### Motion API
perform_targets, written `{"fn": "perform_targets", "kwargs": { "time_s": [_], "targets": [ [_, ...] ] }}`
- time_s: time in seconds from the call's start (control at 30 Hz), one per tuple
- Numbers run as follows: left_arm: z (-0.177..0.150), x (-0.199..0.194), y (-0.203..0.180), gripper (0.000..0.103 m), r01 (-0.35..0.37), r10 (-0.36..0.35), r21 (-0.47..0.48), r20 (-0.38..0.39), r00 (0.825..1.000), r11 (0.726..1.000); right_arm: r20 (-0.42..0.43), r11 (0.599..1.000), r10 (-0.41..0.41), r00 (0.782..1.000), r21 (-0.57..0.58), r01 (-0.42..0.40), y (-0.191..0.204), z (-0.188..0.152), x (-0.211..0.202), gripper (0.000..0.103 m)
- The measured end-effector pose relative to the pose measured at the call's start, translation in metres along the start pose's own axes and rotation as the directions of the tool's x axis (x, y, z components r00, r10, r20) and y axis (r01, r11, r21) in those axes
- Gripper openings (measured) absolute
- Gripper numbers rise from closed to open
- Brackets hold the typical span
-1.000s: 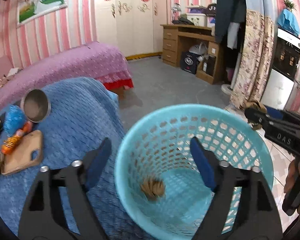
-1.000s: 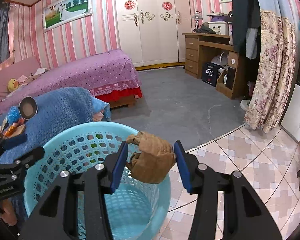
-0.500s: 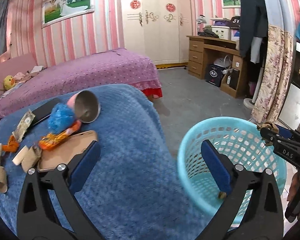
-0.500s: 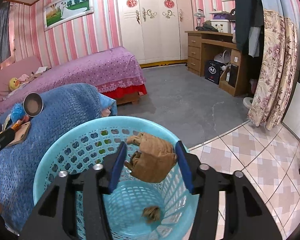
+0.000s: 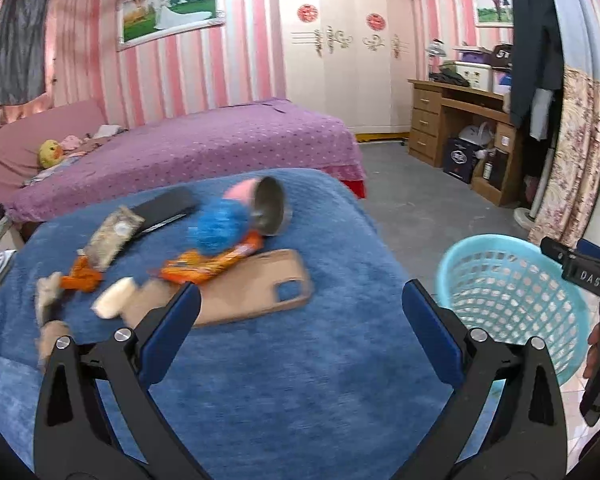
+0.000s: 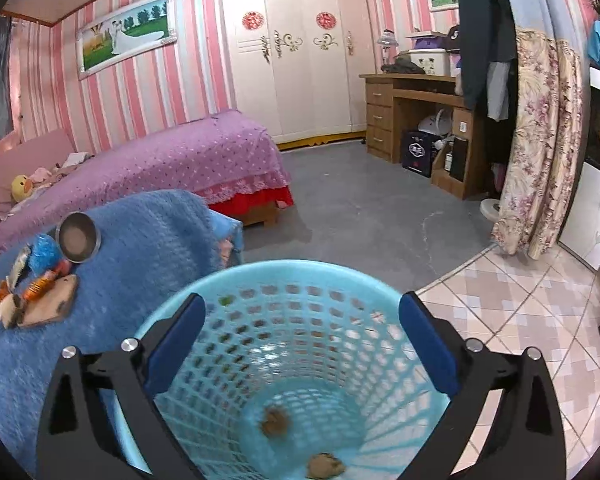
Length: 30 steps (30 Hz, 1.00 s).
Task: Collect trash
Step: 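Carry both paper pieces over the blue basket and open both grippers, then grasp a brown cardboard tube with the left gripper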
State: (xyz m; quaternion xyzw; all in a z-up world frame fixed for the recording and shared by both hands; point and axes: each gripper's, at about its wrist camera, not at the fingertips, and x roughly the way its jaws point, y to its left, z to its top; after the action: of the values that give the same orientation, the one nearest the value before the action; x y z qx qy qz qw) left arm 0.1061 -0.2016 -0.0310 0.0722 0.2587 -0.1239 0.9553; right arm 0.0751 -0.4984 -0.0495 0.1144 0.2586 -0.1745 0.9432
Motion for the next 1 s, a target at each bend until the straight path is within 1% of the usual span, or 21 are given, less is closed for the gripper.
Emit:
{"fn": "perform_targets", "kwargs": {
  "time_s": [0.13, 0.23, 0.37, 0.43, 0.5, 0.57, 0.67, 0.77, 0.9, 0.97, 1.0],
  "targets": [
    [-0.005, -0.006, 0.047, 0.097, -0.069, 0.069, -0.017, 0.002, 0.998, 0.997, 0.004, 1.0, 0.028, 1.0, -0.011, -0.028, 0.031, 0.001, 0.0, 0.096],
    [-0.01, -0.005, 0.086, 0.097, -0.116, 0.116, -0.044, -0.018, 0.993, 0.992, 0.002, 0.998, 0.05, 0.999, -0.026, -0.05, 0.057, -0.001, 0.002, 0.096],
    [-0.022, -0.001, 0.134, 0.097, -0.185, 0.182, -0.07, -0.042, 0.982, 0.98, -0.012, 0.995, 0.065, 0.998, -0.07, -0.065, 0.096, -0.006, 0.006, 0.096],
    [-0.03, 0.002, 0.158, 0.097, -0.205, 0.2, -0.109, -0.059, 0.978, 0.973, -0.017, 0.993, 0.07, 0.997, -0.091, -0.071, 0.11, -0.01, 0.007, 0.096],
    [-0.037, 0.005, 0.177, 0.097, -0.232, 0.224, -0.132, -0.072, 0.972, 0.964, -0.023, 0.99, 0.069, 0.997, -0.121, -0.071, 0.125, -0.013, 0.009, 0.096],
    [-0.042, 0.008, 0.188, 0.097, -0.252, 0.243, -0.123, -0.085, 0.966, 0.96, -0.03, 0.987, 0.07, 0.997, -0.146, -0.073, 0.138, -0.016, 0.01, 0.096],
    [-0.051, 0.016, 0.206, 0.097, -0.253, 0.235, -0.132, -0.134, 0.963, 0.959, -0.031, 0.982, 0.071, 0.997, -0.173, -0.075, 0.153, -0.019, 0.009, 0.096],
    [-0.062, 0.022, 0.228, 0.097, -0.253, 0.222, -0.166, -0.183, 0.958, 0.953, -0.037, 0.978, 0.072, 0.997, -0.191, -0.078, 0.164, -0.023, 0.011, 0.096],
    [-0.07, 0.028, 0.245, 0.097, -0.254, 0.212, -0.199, -0.211, 0.954, 0.947, -0.055, 0.976, 0.091, 0.994, -0.194, -0.1, 0.176, -0.025, 0.014, 0.096],
    [-0.073, 0.035, 0.251, 0.097, -0.24, 0.187, -0.211, -0.241, 0.952, 0.948, -0.062, 0.973, 0.1, 0.993, -0.202, -0.111, 0.186, -0.026, 0.015, 0.096],
    [-0.074, 0.04, 0.253, 0.097, -0.239, 0.178, -0.215, -0.267, 0.947, 0.947, -0.063, 0.972, 0.104, 0.993, -0.207, -0.115, 0.19, -0.027, 0.015, 0.096]
  ]
}}
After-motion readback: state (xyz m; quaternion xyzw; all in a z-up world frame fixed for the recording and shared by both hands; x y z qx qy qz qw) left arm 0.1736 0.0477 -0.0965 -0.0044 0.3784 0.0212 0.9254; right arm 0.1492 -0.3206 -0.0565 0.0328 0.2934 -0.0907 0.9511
